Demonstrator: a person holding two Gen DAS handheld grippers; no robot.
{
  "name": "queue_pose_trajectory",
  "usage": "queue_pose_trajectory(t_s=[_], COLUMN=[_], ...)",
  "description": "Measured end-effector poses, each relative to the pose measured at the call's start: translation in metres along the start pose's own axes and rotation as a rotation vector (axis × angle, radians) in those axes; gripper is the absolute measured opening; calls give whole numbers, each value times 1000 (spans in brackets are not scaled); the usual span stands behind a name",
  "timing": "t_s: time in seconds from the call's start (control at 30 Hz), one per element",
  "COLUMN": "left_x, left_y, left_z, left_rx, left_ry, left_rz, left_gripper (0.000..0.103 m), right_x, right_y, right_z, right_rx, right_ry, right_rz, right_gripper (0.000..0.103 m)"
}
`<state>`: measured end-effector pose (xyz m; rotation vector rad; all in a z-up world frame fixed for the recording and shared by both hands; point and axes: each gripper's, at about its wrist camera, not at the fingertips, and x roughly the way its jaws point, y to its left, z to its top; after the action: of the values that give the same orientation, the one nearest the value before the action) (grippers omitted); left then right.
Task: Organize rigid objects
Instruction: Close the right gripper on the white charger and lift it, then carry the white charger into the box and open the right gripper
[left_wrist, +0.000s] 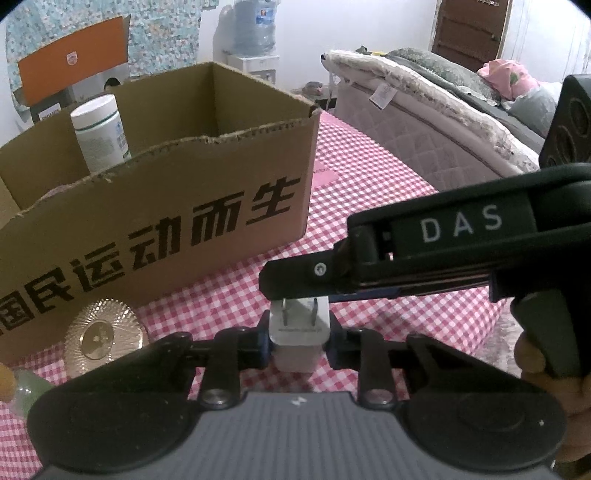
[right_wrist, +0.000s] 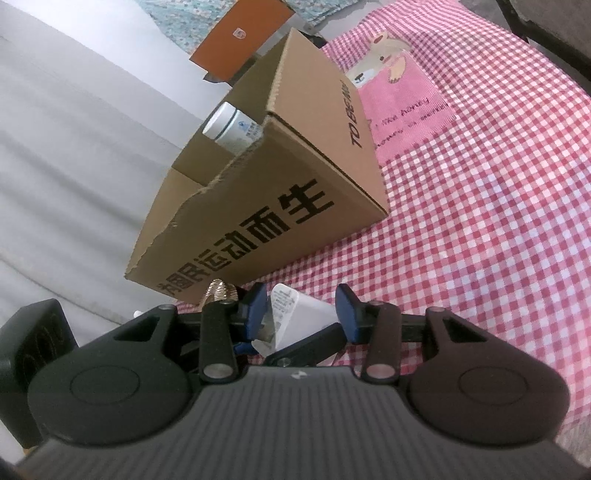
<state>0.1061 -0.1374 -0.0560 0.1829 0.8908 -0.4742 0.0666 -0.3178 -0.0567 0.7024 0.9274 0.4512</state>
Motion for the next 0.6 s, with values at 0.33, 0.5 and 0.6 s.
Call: queue_pose_trajectory(t_s=[0.33, 0.5, 0.6], left_x=[-50, -82, -94], left_y=[0, 3, 6], left_z=[8, 23, 41], left_rx=[8, 19, 16], left_ry=[-102, -194, -233], left_rz=[18, 36, 41], left_gripper=[28, 28, 28], right_x=[-28, -46, -53], right_y=[40, 69, 87], right_z=[7, 21, 35], right_rx=[-89, -166, -220], right_ry=[-51, -98, -124], right_rz=[35, 73, 88], right_gripper=[41, 41, 41])
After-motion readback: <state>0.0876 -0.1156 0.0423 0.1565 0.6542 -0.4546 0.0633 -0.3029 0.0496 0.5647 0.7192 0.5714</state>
